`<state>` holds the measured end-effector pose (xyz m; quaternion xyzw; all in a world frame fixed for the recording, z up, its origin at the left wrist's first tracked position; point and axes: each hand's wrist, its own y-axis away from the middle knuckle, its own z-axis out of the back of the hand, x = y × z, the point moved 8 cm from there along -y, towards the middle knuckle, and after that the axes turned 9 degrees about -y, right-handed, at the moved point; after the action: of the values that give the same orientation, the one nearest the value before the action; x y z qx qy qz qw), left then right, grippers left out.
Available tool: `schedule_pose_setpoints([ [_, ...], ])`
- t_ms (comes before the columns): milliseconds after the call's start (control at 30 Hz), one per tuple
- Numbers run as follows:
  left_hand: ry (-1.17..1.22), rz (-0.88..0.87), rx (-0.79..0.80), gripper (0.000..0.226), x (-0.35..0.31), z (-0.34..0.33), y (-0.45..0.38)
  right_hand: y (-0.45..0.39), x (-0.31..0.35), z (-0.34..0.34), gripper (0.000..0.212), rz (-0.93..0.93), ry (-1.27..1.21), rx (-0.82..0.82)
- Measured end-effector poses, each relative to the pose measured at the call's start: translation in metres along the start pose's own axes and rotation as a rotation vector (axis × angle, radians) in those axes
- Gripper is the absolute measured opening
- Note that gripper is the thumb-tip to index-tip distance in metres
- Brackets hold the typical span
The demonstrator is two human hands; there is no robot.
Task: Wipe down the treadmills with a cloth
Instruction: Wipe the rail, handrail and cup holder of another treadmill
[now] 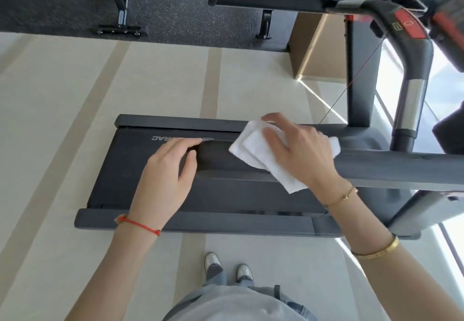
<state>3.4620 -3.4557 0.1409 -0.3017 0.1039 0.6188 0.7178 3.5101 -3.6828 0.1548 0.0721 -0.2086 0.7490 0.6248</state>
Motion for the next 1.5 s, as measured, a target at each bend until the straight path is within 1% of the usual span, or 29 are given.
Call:
schedule_pose_setpoints([
  [67, 0.008, -0.014, -0.004, 0.027, 0.000, 0.000, 0.000, -0.005, 0.013, -0.006, 0.023, 0.021, -0.005, 0.021],
  [133, 0.013, -0.027, -0.011, 0.027, 0.001, -0.001, 0.000, -0.010, 0.046, -0.023, 0.022, 0.131, 0.038, 0.056],
  [233, 0.030, -0.020, -0.015, 0.029, 0.005, -0.001, 0.000, -0.009, 0.077, -0.038, 0.038, 0.232, 0.152, 0.042],
  [333, 0.043, -0.028, 0.001, 0.030, 0.005, 0.000, -0.002, -0.002, 0.059, -0.026, 0.051, 0.230, 0.147, 0.014],
  [400, 0.045, -0.044, 0.019, 0.030, 0.003, 0.000, -0.003, 0.001, 0.032, -0.018, 0.061, 0.167, 0.200, 0.018],
  [467, 0.045, -0.048, 0.027, 0.029, 0.003, 0.001, -0.005, -0.002, 0.014, -0.010, 0.054, 0.063, 0.189, -0.049],
  [533, 0.040, -0.047, 0.034, 0.027, 0.002, -0.001, -0.006, -0.005, 0.023, -0.014, 0.048, 0.026, 0.142, -0.108],
  [633, 0.038, -0.038, 0.029, 0.021, 0.000, -0.003, -0.007, -0.002, 0.052, -0.028, 0.041, 0.112, 0.123, -0.188],
  [767, 0.015, -0.035, 0.008, 0.021, -0.008, -0.008, -0.009, 0.007, 0.053, -0.020, 0.028, 0.192, 0.128, -0.390],
  [833, -0.006, -0.053, 0.010, 0.022, -0.017, -0.012, -0.011, 0.013, 0.048, -0.014, 0.026, 0.244, 0.126, -0.438],
  [1033, -0.105, -0.132, 0.076, 0.022, -0.061, -0.040, -0.016, 0.029, -0.009, 0.014, 0.027, 0.224, 0.171, -0.510],
  [1200, -0.179, -0.146, 0.108, 0.022, -0.103, -0.068, -0.020, 0.043, -0.066, 0.040, 0.028, 0.211, 0.170, -0.540],
  [1433, -0.175, -0.155, 0.126, 0.024, -0.170, -0.112, -0.020, 0.067, -0.183, 0.096, 0.033, 0.163, 0.175, -0.501],
  [1500, -0.184, -0.150, 0.124, 0.025, -0.184, -0.122, -0.020, 0.070, -0.201, 0.106, 0.033, 0.148, 0.168, -0.492],
])
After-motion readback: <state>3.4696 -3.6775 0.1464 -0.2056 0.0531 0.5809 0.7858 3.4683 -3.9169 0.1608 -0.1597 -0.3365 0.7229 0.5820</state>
